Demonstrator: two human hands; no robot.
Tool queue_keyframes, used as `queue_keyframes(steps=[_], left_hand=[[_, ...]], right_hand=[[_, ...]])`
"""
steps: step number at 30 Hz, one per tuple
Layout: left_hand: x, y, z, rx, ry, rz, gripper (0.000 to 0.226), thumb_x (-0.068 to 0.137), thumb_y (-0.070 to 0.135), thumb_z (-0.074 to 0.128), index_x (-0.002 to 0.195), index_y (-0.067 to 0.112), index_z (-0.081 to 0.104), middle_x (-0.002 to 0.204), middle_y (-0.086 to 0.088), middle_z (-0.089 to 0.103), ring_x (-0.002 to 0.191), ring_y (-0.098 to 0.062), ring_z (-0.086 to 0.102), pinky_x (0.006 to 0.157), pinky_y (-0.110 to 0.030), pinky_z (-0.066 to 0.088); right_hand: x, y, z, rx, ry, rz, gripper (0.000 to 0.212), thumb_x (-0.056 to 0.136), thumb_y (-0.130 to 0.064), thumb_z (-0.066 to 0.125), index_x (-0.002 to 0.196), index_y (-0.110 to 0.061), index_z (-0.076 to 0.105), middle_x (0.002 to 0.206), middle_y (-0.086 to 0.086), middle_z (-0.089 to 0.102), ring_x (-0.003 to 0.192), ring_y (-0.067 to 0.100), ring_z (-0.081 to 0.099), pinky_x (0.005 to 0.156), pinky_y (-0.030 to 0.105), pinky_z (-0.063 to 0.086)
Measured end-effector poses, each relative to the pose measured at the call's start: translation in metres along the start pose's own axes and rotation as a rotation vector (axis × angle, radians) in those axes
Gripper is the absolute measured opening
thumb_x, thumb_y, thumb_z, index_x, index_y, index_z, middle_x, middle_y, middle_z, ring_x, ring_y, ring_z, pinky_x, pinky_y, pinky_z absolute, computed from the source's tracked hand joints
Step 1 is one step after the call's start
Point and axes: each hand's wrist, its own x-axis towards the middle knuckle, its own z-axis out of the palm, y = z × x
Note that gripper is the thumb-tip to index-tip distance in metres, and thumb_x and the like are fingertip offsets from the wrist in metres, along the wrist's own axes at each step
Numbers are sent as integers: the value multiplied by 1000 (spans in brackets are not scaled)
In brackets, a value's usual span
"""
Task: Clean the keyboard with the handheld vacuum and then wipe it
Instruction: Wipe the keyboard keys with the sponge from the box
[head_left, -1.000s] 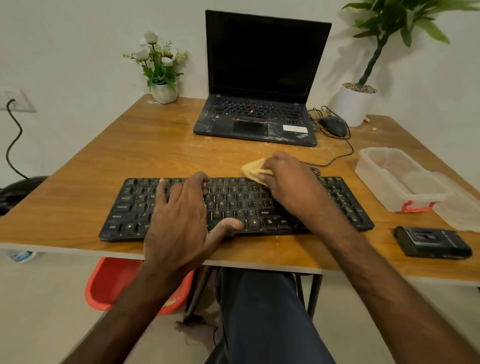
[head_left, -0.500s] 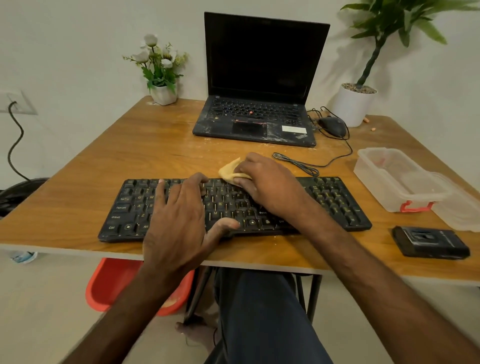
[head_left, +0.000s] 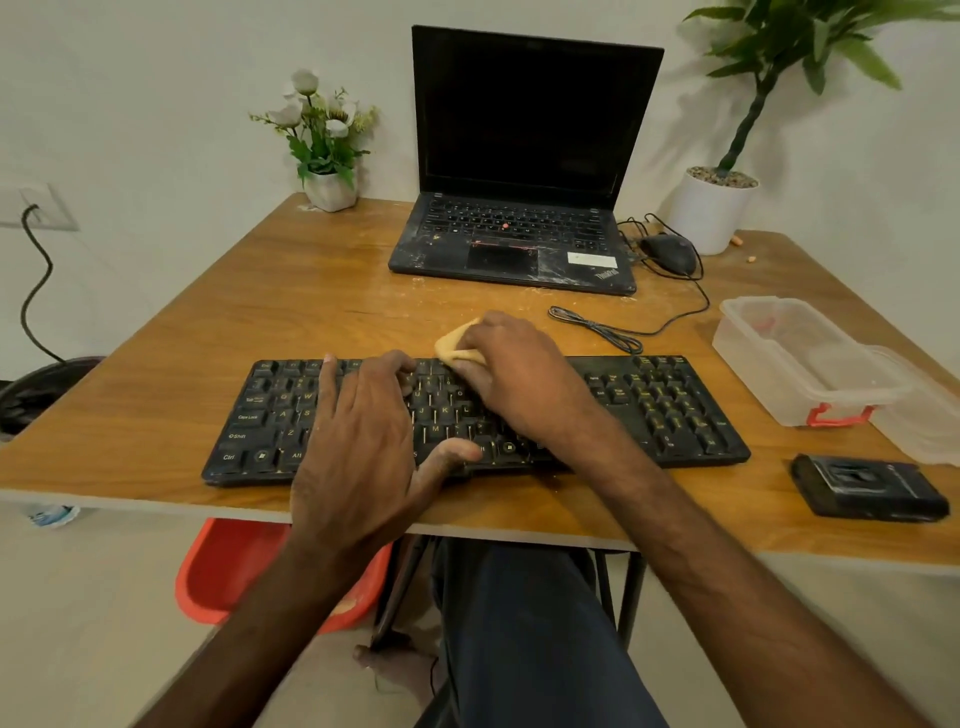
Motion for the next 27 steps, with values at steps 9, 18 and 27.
queue_keyframes(steps=[9, 18, 27], left_hand=[[1, 0, -1, 7, -17, -28, 87, 90, 83, 12, 121, 8, 44, 106, -4, 55, 107, -21, 57, 122, -56, 18], [1, 0, 1, 33, -30, -1, 88, 92, 81, 16, 121, 4, 48, 106, -10, 59, 108, -26, 58, 119, -57, 25], [3, -42, -30, -5, -94, -26, 99, 79, 91, 27, 138, 12, 40, 129, -10, 54, 118, -23, 49, 105, -44, 37]], right_hand=[[-2, 14, -12, -125, -37, 12, 26, 97, -30, 57, 116, -13, 65, 105, 0, 57, 91, 11, 49, 78, 23, 36], [-8, -10, 0, -13, 10, 55, 26, 98, -27, 56, 120, -15, 63, 113, -1, 56, 99, 11, 49, 81, 23, 36], [-23, 1, 13, -8, 99, 113, 35, 99, -30, 54, 131, -18, 58, 118, 1, 49, 107, 13, 40, 91, 26, 36]])
